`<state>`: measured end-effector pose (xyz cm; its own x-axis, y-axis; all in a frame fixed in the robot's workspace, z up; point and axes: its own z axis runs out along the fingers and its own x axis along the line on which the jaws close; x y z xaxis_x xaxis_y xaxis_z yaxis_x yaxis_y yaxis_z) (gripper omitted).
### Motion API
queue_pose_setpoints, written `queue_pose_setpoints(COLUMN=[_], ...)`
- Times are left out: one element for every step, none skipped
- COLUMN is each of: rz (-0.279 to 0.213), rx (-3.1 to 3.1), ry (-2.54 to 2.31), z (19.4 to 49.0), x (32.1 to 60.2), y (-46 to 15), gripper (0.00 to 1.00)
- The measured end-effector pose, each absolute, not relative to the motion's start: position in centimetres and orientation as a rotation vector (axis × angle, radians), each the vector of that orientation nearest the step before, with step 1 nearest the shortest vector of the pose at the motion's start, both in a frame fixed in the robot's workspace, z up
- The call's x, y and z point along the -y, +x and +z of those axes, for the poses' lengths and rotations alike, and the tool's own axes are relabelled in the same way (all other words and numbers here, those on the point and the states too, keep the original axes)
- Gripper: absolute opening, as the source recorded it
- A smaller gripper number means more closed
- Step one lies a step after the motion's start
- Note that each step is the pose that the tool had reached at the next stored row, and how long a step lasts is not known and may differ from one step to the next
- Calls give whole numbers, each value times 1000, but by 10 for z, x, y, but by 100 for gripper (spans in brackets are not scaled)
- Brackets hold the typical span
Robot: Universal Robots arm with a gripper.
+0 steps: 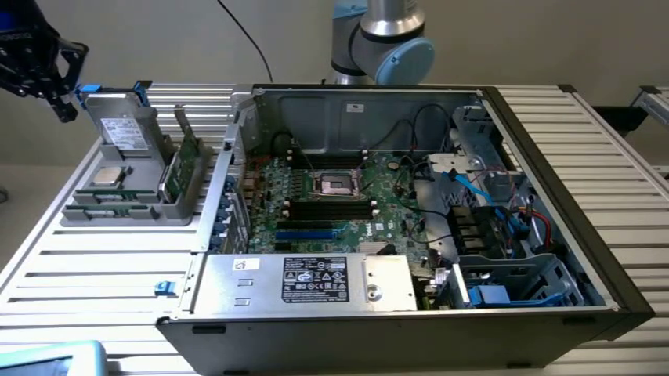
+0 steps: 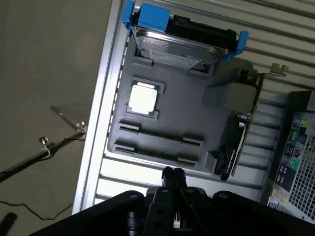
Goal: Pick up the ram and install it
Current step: 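Pick up the ram and move it above insertion slot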
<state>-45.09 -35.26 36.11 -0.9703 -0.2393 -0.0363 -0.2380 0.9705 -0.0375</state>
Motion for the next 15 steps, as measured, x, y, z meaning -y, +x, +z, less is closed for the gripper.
queue_pose_setpoints(rz=[-50,-50,-49,-49,-48,-47,-47,-46,-46,-45,-44,-44,-43,-43,-42], rx=[-3074,-3070,-3066,-3061,-3057,-3052,-3046,-3041,-3035,-3029,-3023,-3016,-3010,-3003,-2995], ry=[-401,-429,-457,-484,-512,-539,-568,-595,-622,-650,-676,-705,-731,-758,-786], z=[361,361,361,361,361,361,361,361,361,360,360,360,360,360,360], x=[353,353,353,353,353,353,353,353,353,353,353,353,353,353,353], y=[-451,-451,-451,-451,-451,-451,-451,-451,-451,-451,-451,-451,-451,-451,-451], gripper=[11,11,11,11,11,11,11,11,11,11,11,11,11,11,11])
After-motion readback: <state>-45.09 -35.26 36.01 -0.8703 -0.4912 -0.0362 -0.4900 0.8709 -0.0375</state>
